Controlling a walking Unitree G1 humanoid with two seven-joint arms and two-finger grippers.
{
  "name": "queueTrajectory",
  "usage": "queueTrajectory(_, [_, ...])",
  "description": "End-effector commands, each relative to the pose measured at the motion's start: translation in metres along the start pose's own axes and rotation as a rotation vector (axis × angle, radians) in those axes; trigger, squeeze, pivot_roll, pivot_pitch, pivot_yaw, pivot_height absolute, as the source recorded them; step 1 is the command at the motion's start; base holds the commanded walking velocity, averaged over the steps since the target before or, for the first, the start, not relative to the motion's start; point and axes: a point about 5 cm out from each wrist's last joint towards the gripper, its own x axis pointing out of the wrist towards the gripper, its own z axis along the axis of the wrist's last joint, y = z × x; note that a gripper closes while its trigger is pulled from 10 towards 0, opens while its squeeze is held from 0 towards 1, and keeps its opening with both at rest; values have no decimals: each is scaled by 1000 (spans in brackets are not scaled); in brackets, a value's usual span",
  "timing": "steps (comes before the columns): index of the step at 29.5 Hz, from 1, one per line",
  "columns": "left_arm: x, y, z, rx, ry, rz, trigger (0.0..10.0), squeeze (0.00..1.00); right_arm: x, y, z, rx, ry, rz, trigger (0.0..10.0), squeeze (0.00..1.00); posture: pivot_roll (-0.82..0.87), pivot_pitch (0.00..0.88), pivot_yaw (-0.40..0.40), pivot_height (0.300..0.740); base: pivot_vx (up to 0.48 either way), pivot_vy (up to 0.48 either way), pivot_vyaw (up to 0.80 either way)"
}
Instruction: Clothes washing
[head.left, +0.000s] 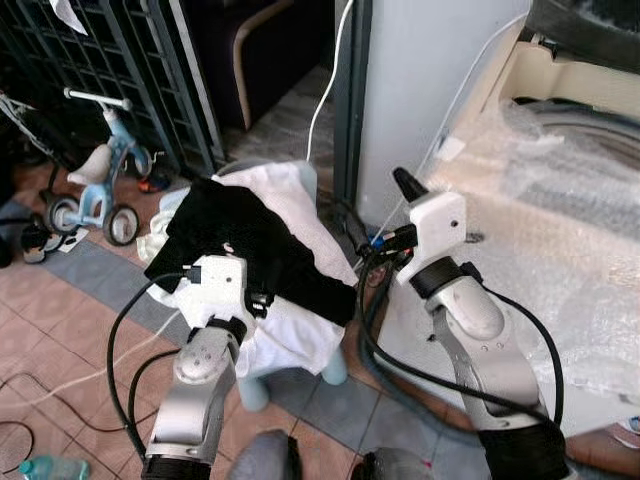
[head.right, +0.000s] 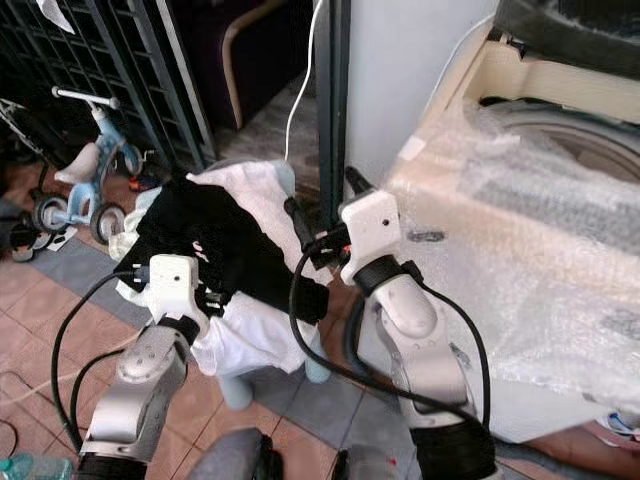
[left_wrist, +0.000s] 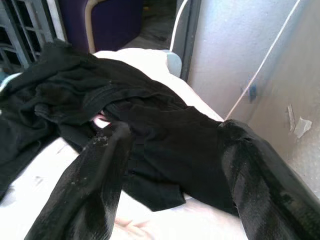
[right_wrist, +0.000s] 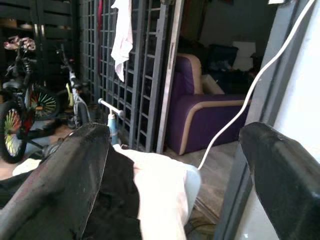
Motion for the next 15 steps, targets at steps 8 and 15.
queueTrajectory(8, [-2, 10, 3, 31, -27, 56, 10000, 0, 3, 7, -2, 19, 23, 54, 10000, 0, -31, 78, 45, 740, 0, 0, 0])
queueTrajectory(15, [-2, 12, 4, 45, -34, 71, 10000, 0, 3, 11, -7, 3, 54, 95, 10000, 0, -29, 77, 47, 740, 0, 0, 114])
